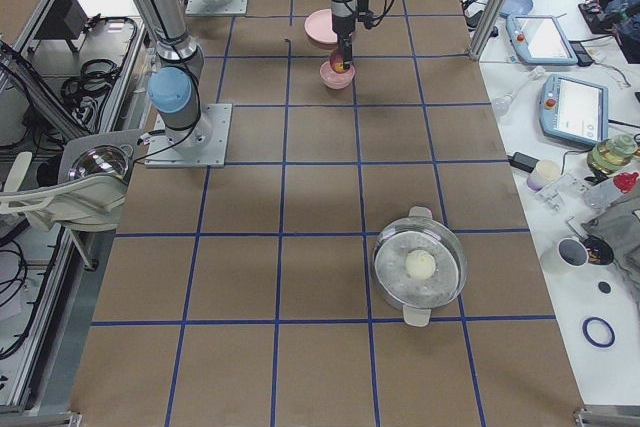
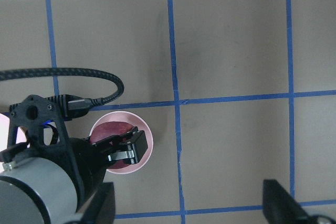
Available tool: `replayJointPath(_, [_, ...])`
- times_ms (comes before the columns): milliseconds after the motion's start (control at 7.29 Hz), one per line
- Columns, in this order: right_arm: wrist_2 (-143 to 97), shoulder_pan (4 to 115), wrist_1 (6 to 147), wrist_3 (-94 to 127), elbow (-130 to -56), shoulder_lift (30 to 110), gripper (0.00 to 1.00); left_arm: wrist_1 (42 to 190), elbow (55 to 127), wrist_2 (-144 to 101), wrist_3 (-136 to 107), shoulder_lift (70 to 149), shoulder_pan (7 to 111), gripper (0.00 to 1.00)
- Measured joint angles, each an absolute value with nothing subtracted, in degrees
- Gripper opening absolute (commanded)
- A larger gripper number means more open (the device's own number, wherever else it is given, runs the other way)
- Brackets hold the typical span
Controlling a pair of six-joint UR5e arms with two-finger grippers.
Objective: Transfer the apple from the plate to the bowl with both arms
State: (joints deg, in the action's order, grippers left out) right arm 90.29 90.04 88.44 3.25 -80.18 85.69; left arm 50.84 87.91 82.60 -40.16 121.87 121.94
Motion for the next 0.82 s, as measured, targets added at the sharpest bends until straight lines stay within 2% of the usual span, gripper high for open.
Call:
replayJointPath(275, [90.34,90.01,88.29,3.25,-80.04,85.51,1.0,51.35,87.93,83.54,-40.17,122.55,122.4,0.15])
replayJointPath(412, [90.35,90.0,88.22,3.25,-80.08,85.53,1.0,51.38,87.97,83.68,-40.27,123.08,122.52,0.46])
replayJointPath(549, [90.35,90.0,88.13,3.25,-80.15,85.56,1.0,51.36,88.12,83.75,-40.31,123.45,122.6,0.83])
replayJointPath(686, [90.35,90.0,88.09,3.25,-80.2,85.59,1.0,51.32,88.33,84.37,-40.3,123.73,122.67,1.0])
replayJointPath(824, [90.33,90.0,88.11,3.23,-80.22,85.6,1.0,51.27,88.41,85.52,-40.25,123.88,122.73,1.0])
